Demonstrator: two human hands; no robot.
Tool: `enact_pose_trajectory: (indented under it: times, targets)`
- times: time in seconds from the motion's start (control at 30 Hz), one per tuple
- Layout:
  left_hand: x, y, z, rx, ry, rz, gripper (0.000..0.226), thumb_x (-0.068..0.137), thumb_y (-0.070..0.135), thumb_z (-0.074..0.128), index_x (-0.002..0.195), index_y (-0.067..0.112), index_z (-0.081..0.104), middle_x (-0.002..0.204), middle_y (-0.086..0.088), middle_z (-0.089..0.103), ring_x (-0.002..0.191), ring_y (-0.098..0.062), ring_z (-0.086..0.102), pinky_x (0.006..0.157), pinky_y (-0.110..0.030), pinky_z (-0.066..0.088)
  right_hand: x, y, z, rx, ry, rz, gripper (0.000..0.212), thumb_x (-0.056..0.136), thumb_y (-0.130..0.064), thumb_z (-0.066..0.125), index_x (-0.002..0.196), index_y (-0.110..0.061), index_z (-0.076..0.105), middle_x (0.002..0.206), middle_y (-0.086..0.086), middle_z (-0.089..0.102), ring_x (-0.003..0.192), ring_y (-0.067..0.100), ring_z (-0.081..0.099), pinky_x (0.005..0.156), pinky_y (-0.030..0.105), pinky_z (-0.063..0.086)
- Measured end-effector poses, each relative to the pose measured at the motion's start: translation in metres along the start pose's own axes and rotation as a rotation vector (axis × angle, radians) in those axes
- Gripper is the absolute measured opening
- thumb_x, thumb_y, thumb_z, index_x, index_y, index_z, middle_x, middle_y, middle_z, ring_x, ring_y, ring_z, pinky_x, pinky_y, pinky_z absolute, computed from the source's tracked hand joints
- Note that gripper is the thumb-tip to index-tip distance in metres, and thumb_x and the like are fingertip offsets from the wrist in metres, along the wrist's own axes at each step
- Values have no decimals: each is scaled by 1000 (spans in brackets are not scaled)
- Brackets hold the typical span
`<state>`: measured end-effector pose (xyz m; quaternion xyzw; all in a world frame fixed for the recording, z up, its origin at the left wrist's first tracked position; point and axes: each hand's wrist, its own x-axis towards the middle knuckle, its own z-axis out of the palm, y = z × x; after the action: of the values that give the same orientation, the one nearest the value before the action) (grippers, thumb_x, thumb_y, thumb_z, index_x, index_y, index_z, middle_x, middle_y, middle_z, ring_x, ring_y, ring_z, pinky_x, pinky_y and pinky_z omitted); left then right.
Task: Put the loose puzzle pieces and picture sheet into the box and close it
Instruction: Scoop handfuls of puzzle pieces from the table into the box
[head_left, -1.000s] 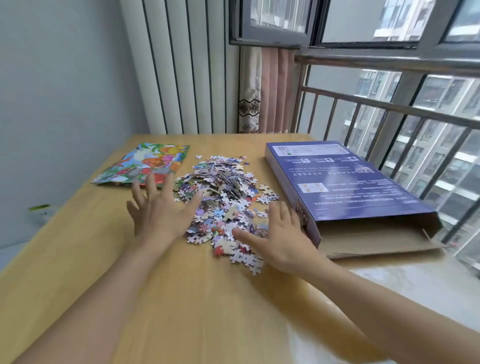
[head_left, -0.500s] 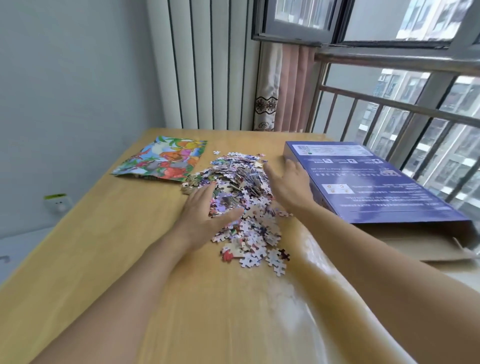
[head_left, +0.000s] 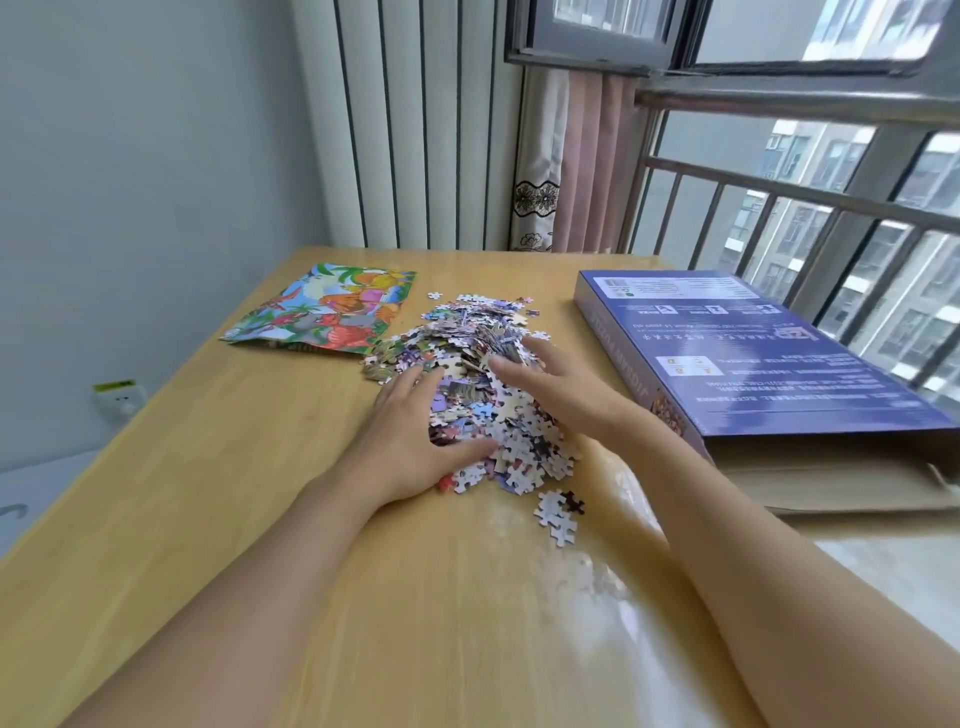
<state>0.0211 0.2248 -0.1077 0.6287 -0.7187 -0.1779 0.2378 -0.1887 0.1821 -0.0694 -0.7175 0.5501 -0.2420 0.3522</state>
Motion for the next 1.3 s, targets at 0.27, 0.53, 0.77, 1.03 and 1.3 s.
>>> enact_pose_trajectory:
  times: [0.27,0.53,0.77,1.03,1.3]
  targets:
    - [4,-1,-4,-109,142,24,81,73,64,74,141,26,50,142,6,51,127,-11,48,102,-26,40,-32,-6,-3,-561,-304,-82,150,44,-70,89,153,-51,-12,163,-20,-22,153,13,-16,123,56,13]
    - [1,2,-8,-186,150,48,80,64,65,81,132,32,57,135,13,55,117,2,48,92,-17,36,-1,10,13,-368,25,-66,144,48,-77,83,157,-44,-6,167,-5,-17,152,19,-22,123,50,6]
    - [1,-2,-11,-200,110,62,99,52,63,89,139,37,51,142,14,49,124,0,46,97,-20,36,39,0,7,-334,-104,32,157,26,-83,83,155,-44,3,167,-1,12,153,26,14,121,53,25]
    - [4,-6,-8,-163,43,69,113,53,63,88,149,33,37,147,15,36,129,-1,37,97,-16,31,45,-2,4,-312,-79,-67,109,59,-47,94,148,-37,32,155,-5,38,135,19,42,107,38,42]
    - [4,-6,-9,-176,28,97,107,55,65,86,147,38,39,145,18,37,124,2,38,92,-17,33,45,-4,7,-378,-83,-73,120,59,-52,90,156,-37,20,158,1,34,141,24,38,111,43,40]
